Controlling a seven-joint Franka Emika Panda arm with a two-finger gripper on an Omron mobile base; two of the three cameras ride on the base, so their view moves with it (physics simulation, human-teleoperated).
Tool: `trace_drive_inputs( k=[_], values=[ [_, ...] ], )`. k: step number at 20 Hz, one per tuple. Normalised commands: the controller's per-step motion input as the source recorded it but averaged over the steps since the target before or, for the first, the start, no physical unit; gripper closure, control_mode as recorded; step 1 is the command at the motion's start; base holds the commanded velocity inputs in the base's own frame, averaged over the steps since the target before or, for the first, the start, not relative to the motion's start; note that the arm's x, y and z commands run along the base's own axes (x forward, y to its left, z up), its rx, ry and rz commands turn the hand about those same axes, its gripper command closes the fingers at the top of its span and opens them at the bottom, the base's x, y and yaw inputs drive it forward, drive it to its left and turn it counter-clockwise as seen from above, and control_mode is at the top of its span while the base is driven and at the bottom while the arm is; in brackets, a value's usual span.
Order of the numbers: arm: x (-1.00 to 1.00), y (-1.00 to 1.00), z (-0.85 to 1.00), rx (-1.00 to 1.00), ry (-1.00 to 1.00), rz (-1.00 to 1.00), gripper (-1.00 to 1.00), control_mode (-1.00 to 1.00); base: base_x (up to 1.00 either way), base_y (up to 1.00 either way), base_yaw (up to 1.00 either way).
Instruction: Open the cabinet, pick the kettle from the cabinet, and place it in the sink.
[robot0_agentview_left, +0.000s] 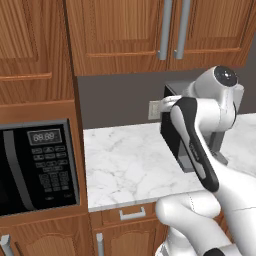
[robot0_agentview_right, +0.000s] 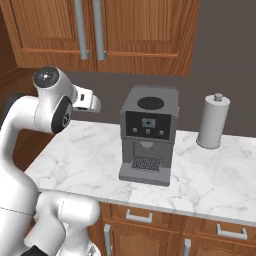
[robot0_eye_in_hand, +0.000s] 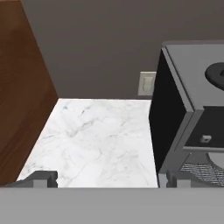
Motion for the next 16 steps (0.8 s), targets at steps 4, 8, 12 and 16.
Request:
trace_drive_inputs(
  k=[4, 8, 12, 16],
  values=[
    [0.00, 0.05, 0.35, 0.00, 0.00, -0.02, -1.00, -1.00, 0.00, 0.00, 0.00],
    [0.01, 0.03, 0.34, 0.00, 0.00, 0.00, -1.00, -1.00, 0.00, 0.00, 0.00],
    [0.06, 0.04, 0.35, 0.00, 0.00, 0.00, -1.00, -1.00, 0.00, 0.00, 0.00],
    [0.04, 0.04, 0.37, -0.01, 0.00, 0.00, -1.00, -1.00, 0.00, 0.00, 0.00]
  ],
)
